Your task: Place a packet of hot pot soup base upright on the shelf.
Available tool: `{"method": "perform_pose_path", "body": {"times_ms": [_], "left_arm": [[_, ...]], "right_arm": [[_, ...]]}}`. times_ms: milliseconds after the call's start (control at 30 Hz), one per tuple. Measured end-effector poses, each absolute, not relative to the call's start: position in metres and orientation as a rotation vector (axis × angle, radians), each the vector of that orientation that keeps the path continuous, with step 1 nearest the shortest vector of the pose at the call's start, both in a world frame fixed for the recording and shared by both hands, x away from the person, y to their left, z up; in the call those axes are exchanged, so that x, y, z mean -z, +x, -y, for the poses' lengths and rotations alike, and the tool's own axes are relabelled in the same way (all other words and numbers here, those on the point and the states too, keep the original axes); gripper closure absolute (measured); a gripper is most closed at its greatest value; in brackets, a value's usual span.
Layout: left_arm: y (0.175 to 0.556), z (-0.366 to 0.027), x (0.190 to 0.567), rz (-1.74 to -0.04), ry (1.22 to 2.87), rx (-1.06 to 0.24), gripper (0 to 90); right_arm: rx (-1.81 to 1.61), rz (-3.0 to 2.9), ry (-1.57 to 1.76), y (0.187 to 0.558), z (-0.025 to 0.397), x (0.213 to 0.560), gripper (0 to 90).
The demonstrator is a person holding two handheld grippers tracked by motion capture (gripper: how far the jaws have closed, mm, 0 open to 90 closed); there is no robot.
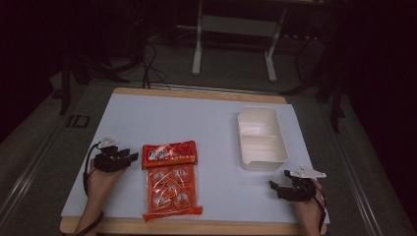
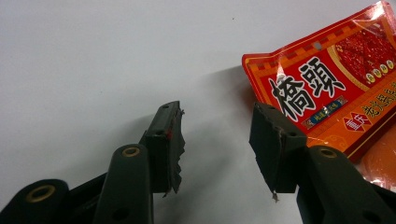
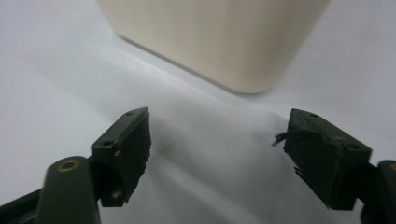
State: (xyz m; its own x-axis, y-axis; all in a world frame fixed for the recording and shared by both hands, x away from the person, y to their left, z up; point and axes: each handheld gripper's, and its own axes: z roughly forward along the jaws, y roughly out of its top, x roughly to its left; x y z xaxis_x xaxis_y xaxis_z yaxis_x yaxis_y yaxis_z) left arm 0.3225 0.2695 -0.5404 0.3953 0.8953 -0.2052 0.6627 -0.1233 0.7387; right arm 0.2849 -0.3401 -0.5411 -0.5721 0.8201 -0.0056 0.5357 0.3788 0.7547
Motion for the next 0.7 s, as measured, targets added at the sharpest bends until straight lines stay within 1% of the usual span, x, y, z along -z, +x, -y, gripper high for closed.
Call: {"method": "perform_pose_path", "body": {"times_ms": [300, 467, 700], "left_arm": [[0.321, -0.269, 0.539, -1.336, 1.844, -0.348, 54.2], [0.323, -0.268, 0.532, -1.307, 1.835, -0.296, 54.1], [0.329, -0.261, 0.523, -1.277, 1.859, -0.310, 52.7]], "right_arm": [[-1.065, -2.262, 1.129, 0.282, 0.341, 0.540, 24.4], [-1.043, -2.279, 1.105, 0.281, 0.338, 0.541, 24.4], [-1.020, -2.286, 1.082, 0.280, 0.336, 0.541, 24.4]]}}
